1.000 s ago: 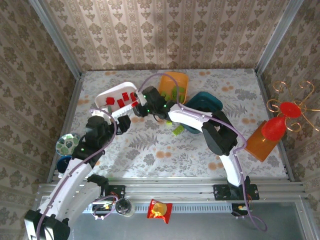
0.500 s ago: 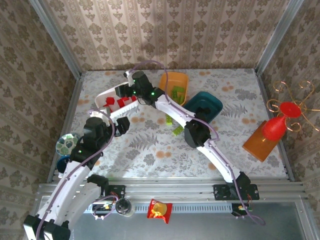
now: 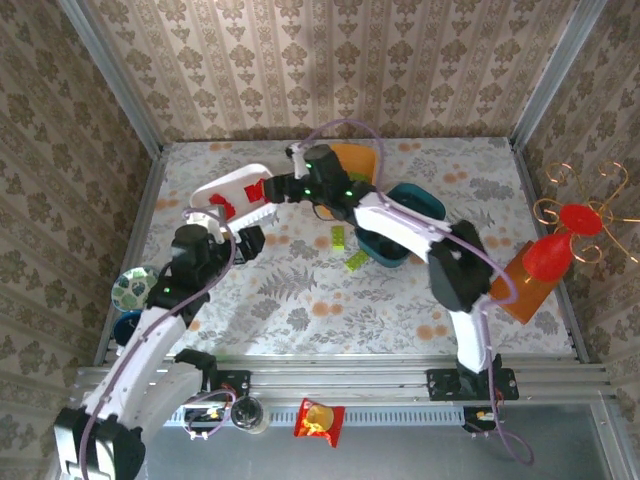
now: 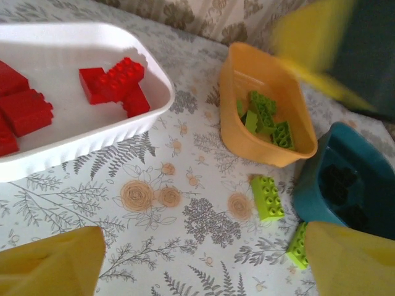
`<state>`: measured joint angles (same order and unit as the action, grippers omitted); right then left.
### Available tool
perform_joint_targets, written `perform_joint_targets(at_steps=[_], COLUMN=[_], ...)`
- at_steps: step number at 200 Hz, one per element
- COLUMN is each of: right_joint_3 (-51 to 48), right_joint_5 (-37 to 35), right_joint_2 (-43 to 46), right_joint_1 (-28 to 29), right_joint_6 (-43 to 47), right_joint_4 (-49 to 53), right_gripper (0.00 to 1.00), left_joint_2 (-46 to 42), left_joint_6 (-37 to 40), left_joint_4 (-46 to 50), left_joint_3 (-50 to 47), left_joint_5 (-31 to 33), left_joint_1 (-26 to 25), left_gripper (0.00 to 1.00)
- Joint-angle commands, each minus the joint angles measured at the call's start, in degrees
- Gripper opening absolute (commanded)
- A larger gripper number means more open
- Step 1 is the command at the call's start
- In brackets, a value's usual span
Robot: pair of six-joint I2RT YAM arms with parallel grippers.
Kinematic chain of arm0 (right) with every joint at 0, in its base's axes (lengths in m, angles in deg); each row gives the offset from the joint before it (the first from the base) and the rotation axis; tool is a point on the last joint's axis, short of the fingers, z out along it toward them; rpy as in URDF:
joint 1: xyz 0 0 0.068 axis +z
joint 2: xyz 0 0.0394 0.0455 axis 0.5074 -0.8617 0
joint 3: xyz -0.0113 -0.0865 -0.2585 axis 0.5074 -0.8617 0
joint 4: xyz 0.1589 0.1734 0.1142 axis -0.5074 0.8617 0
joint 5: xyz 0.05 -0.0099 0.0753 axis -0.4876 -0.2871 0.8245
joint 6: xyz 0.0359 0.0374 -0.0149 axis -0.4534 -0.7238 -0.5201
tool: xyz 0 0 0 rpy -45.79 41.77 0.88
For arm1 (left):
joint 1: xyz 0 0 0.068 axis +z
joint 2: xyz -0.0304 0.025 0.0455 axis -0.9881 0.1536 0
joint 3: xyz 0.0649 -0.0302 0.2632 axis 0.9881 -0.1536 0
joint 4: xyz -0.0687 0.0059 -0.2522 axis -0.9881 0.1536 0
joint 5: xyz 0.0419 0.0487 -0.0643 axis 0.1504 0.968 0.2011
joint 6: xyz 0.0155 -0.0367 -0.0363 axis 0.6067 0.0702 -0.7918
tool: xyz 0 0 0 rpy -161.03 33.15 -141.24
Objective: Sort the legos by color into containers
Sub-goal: Pick up the lego from the center of the table.
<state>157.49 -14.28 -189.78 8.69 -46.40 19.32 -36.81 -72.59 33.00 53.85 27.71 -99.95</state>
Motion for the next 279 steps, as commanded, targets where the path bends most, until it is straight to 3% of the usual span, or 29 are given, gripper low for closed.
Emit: perform_joint_targets(at_steps=[1, 27, 72, 111, 174, 238, 279], right_joint_3=[-13.4, -29.9, -48.4, -54.7, -58.5, -58.8, -59.2], right_joint_5=[-7.7, -14.3, -18.0, -23.7, -26.6, -26.0, -25.5], right_joint_2=[10.0, 20.7, 37.4, 50.3, 64.1, 67.1, 67.5], right_joint_1=[-0.4, -1.0, -1.3, -1.8, -5.8, -6.7, -6.8], right_joint_6=[-0.3, -3.3, -5.5, -5.3, -5.8, -5.7, -6.0], right_joint_4=[-4.1, -2.9, 1.2, 7.9, 14.3, 15.6, 15.1], right_gripper=[0.74, 0.71, 0.72, 0.73, 0.74, 0.74, 0.74], left_joint_2=[7.6, 21.1, 43.6, 56.9, 63.5, 67.7, 68.1], left_joint_6=[1.1, 4.2, 6.5, 10.6, 13.5, 14.2, 14.6], left_joint_4=[-5.1, -8.0, -14.6, -9.0, -2.8, 0.1, 1.1], left_joint_3=[3.7, 9.5, 21.1, 33.1, 37.9, 39.1, 38.0], left_joint_5=[-1.5, 1.0, -3.3, -2.4, 0.6, 3.9, 6.3], left_joint_1=[-3.9, -11.6, -14.4, -17.6, -20.4, -22.3, -21.4], left_gripper=[0.78, 0.75, 0.76, 0.58, 0.53, 0.66, 0.45])
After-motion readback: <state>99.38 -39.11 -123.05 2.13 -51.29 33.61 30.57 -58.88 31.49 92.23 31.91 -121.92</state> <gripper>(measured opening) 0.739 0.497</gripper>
